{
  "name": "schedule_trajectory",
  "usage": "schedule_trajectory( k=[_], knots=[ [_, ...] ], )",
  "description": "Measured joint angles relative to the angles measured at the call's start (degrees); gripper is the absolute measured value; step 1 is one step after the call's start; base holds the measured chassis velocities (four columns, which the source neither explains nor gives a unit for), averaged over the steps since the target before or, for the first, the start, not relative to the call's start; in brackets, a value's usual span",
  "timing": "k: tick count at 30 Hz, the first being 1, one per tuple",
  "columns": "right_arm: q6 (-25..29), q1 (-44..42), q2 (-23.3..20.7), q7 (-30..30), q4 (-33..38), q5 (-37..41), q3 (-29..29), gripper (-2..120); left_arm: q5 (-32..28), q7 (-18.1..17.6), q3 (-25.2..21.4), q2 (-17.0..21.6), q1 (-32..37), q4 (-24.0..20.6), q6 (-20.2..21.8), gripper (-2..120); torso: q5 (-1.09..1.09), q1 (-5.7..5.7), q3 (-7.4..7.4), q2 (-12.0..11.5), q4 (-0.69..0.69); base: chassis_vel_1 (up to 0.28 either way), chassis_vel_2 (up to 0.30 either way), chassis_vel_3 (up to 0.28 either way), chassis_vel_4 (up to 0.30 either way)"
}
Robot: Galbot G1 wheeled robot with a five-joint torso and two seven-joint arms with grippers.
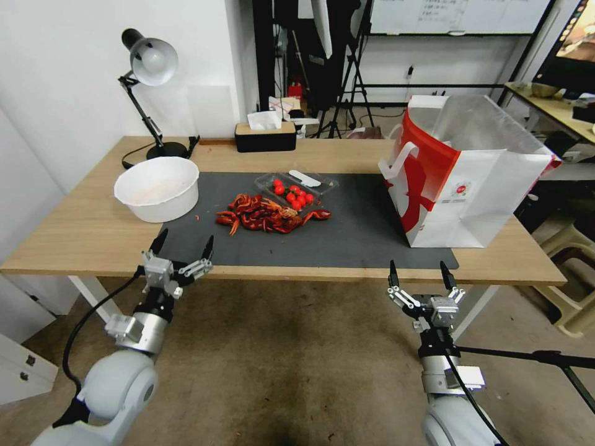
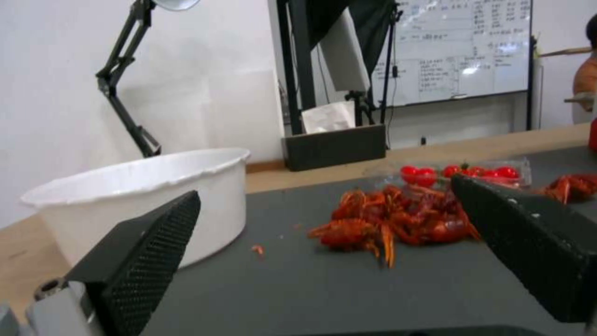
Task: Pick up the trash from the table and place it into the takeout bag.
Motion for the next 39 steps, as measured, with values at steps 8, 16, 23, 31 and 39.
schedule_trajectory(
  k=[8, 16, 23, 31, 39],
  knots=[
    [0.3, -0.5, 0.7, 0.2, 0.0, -1.2, -0.1, 100, 1.6, -0.6, 0.2, -2.8, 2.4, 0.3, -1.0, 100, -0.01, 0.00, 0.00, 0.0, 0.00, 0.000, 0.000, 0.000, 0.000],
    [0.5, -1.3, 1.4, 0.3, 0.2, -2.3, -0.1, 100, 2.8, -1.1, 1.1, -3.6, 3.1, 1.0, -2.0, 100, 0.00, 0.00, 0.00, 0.0, 0.00, 0.000, 0.000, 0.000, 0.000],
    [0.9, -1.7, 1.8, 0.3, 0.0, -2.6, 0.0, 100, 2.9, -1.2, 1.3, -3.4, 3.1, 1.6, -2.5, 100, -0.01, 0.00, 0.00, 0.0, 0.00, 0.000, 0.000, 0.000, 0.000],
    [1.4, -1.7, 2.2, 0.3, -0.7, -2.8, 0.0, 100, 2.9, -1.1, 1.1, -3.1, 3.0, 1.9, -2.9, 100, 0.00, 0.00, 0.00, 0.0, 0.00, 0.000, 0.000, 0.000, 0.000],
    [1.4, -1.7, 2.2, 0.3, -0.7, -2.8, -0.1, 100, 2.8, -1.1, 1.1, -3.1, 3.0, 1.9, -2.9, 100, 0.00, 0.00, 0.00, 0.0, 0.00, 0.000, 0.000, 0.000, 0.000]
  ],
)
